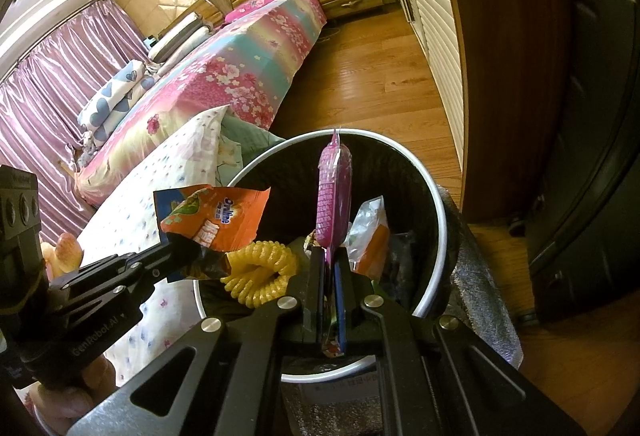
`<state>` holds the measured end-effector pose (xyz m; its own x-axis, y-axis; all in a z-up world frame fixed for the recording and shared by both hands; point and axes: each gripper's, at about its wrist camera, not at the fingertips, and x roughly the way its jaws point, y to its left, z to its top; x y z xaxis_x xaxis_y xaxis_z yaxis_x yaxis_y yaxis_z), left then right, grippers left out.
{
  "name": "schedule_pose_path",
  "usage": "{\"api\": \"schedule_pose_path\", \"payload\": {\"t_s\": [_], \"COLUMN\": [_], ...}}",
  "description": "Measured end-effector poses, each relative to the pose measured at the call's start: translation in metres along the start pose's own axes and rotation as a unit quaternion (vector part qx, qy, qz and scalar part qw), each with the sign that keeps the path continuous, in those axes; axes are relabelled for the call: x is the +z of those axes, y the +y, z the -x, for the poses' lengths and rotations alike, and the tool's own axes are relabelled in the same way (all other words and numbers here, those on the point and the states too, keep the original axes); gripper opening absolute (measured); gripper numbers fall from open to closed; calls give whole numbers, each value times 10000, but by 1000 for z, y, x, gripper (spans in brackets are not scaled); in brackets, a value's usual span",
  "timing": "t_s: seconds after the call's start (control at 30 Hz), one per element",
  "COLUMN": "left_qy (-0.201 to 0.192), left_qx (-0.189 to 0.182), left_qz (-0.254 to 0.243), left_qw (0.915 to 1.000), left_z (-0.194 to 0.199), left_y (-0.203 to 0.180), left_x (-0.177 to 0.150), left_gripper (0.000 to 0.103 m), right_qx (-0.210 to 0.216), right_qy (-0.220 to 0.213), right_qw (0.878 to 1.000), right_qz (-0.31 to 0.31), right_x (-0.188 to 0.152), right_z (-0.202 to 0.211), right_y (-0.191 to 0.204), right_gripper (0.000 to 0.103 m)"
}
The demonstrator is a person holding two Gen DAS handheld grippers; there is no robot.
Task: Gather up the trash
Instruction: 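Open both tools to drop the wrapper and hairbrush into the bin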
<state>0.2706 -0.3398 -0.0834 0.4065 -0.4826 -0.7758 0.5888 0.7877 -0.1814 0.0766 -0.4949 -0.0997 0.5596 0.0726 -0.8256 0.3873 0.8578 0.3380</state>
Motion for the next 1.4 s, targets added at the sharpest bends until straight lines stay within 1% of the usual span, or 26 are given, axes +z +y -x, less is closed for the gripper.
{"api": "schedule_pose_path", "payload": {"t_s": [0.03,0.1,0.17,0.2,0.23,0.3,0.37,0.4,0.53,0.63,0.73,0.77,0.83,0.9,0.93,1.07,1.3,1.4], "left_qy": [1,12,26,38,55,32,-36,-49,-119,-174,-283,-332,-476,-621,-669,-938,-1341,-1575], "left_qx": [-4,-24,-20,-30,-31,8,40,52,72,63,64,73,165,210,194,192,374,577], "left_qz": [-2,5,15,21,27,41,44,41,71,127,174,202,239,260,289,472,725,697], "left_qw": [10000,10000,10000,10000,10000,10000,10000,10000,9999,9997,9994,9992,9984,9975,9971,9943,9876,9834], "left_z": [0,0,-1,-1,-1,1,5,7,17,27,44,50,66,82,89,120,165,184], "left_y": [0,1,2,3,3,4,4,5,9,13,19,22,26,29,30,39,49,48], "left_x": [0,0,0,0,0,0,0,-1,-6,-13,-23,-27,-38,-49,-54,-79,-124,-146], "left_gripper": [4,4,6,8,11,31,38,39,44,45,47,51,52,53,53,58,63,65], "right_qx": [4,29,51,67,73,97,93,95,101,110,138,149,174,200,216,219,246,264], "right_qy": [3,14,14,10,17,21,-6,-27,-62,-93,-148,-176,-261,-334,-365,-582,-972,-1139], "right_qw": [10000,10000,10000,9999,9999,9997,9997,9996,9996,9996,9996,9996,9994,9992,9991,9980,9943,9920], "right_qz": [-8,-39,-77,-94,-123,-208,-245,-252,-247,-236,-192,-177,-133,-55,-19,149,355,470], "right_x": [-1,0,0,2,3,2,3,3,2,1,-3,-4,-7,-12,-14,-26,-47,-58], "right_z": [0,0,1,2,2,3,5,6,10,13,20,22,28,34,37,51,75,84], "right_y": [0,0,-2,-3,-4,-6,-7,-7,-5,-1,7,10,17,26,30,49,77,89], "right_gripper": [5,9,9,9,10,15,31,33,35,43,47,51,57,57,60,77,87,90]}}
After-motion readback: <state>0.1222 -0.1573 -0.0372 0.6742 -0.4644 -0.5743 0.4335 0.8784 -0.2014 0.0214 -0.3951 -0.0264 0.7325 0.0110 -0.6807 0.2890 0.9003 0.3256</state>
